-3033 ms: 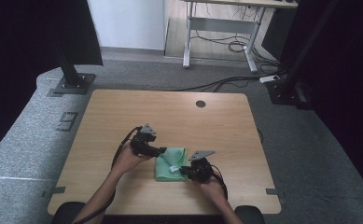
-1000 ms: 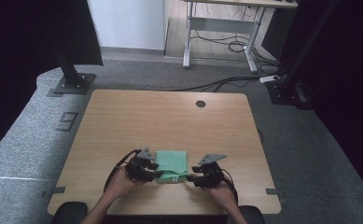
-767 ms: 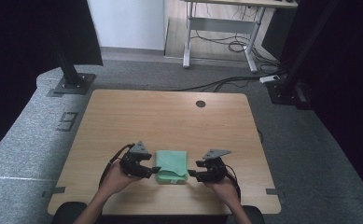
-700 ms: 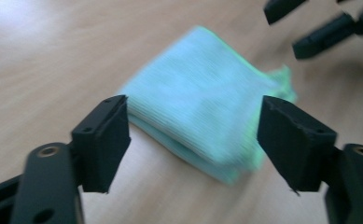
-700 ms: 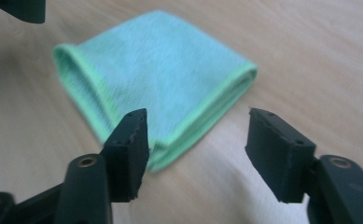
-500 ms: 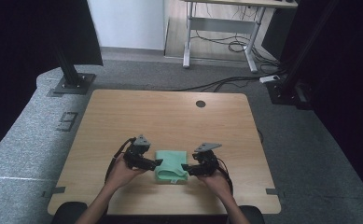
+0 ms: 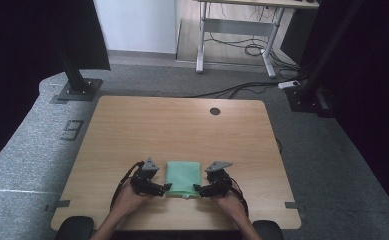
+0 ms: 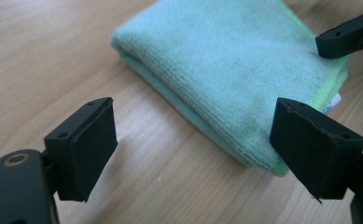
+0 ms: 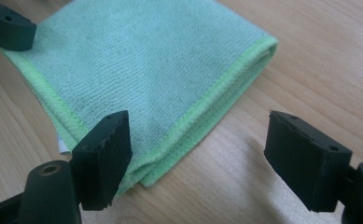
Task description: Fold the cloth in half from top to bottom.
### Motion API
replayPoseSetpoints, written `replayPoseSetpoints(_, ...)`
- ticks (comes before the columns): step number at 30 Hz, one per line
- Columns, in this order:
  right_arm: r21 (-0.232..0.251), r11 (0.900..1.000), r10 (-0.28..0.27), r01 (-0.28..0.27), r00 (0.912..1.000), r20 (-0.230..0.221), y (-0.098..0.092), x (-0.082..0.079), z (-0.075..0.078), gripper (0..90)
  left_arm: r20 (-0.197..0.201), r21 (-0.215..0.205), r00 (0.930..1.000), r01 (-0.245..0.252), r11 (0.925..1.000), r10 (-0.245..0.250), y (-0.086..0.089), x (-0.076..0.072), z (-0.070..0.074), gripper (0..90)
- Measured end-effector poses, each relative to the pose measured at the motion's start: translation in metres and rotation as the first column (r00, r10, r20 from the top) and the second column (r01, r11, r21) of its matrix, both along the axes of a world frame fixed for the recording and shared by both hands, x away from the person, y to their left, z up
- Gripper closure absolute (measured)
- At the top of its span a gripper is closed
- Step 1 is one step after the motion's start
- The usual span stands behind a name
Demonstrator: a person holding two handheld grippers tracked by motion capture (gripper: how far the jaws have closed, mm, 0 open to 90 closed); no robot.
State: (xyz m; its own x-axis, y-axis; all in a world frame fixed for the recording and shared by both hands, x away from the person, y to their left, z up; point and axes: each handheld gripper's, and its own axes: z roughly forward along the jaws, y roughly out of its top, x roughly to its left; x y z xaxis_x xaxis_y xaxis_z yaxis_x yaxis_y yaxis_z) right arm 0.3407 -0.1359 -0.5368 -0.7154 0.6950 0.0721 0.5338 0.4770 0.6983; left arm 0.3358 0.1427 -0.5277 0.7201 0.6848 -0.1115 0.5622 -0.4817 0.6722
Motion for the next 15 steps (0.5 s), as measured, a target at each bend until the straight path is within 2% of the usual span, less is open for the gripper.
replayPoseSetpoints(3, -0.021, 1.000, 0.003, -0.003, 1.0000, 0.009, 0.002, -0.002, -0.003, 22.4, 0.011, 0.007, 0.9999, -0.005, 1.0000, 0.005, 0.001, -0.002, -0.005, 14.7)
replayPoseSetpoints(9, -0.022, 1.000, -0.017, 0.018, 0.9995, 0.028, 0.002, -0.005, -0.007, 20.6, 0.044, 0.031, 0.9990, -0.002, 0.9995, 0.001, -0.001, -0.003, -0.013, 14.0)
replayPoseSetpoints(15, -0.014, 0.999, -0.033, 0.034, 0.9989, 0.031, 0.001, -0.005, -0.010, 18.4, 0.067, 0.031, 0.9977, -0.004, 0.9995, 0.002, 0.000, -0.002, -0.018, 11.9)
